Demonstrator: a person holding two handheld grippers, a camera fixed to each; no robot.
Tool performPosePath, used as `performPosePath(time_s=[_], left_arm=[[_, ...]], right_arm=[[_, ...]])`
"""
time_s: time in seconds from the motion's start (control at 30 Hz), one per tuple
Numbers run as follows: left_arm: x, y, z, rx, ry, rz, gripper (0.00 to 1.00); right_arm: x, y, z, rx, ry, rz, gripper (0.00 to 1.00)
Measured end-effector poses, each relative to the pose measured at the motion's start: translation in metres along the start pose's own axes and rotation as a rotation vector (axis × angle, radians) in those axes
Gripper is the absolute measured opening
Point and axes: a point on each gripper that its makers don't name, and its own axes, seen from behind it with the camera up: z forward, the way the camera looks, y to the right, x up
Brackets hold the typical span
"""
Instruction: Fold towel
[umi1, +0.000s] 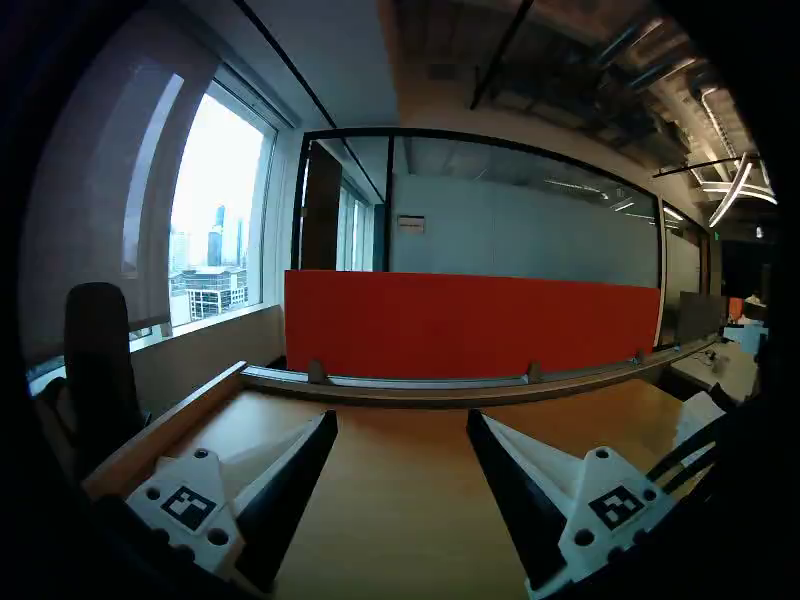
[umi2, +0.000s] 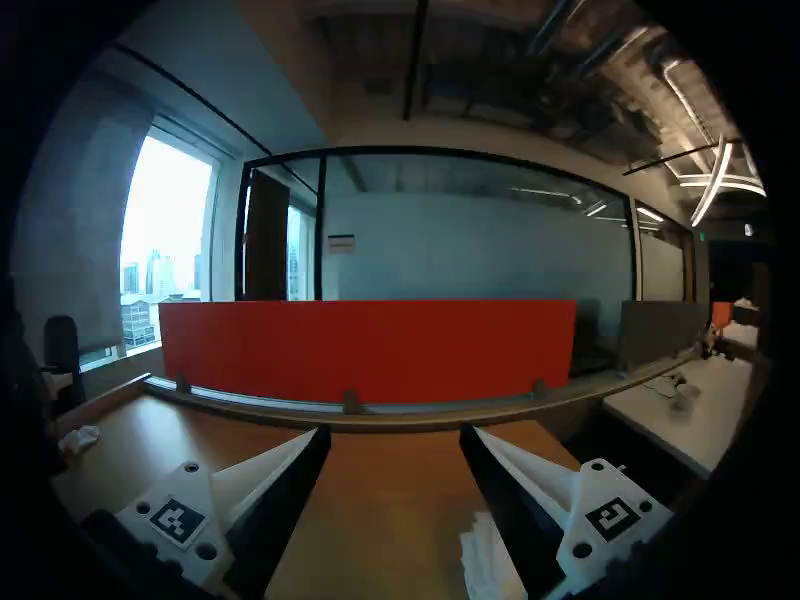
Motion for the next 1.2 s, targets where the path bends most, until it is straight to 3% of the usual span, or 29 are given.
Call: performPosePath(time_s=[0.3,0.57,1.2], left_arm=[[-0.001,0.0,0.005,0.003,0.005,0.032,0.96],[-0.018,0.0,0.009,0.003,0.019,0.013,0.96],[-0.096,-0.012,0.004,0.024,0.065,0.062,0.96]], right_arm=[[0.005,-0.018,0.0,0.01,-0.003,0.002,1.0],[0.01,-0.032,-0.005,0.018,0.005,0.025,1.0],[-0.029,-0.059,-0.011,0.021,0.008,0.051,1.0]])
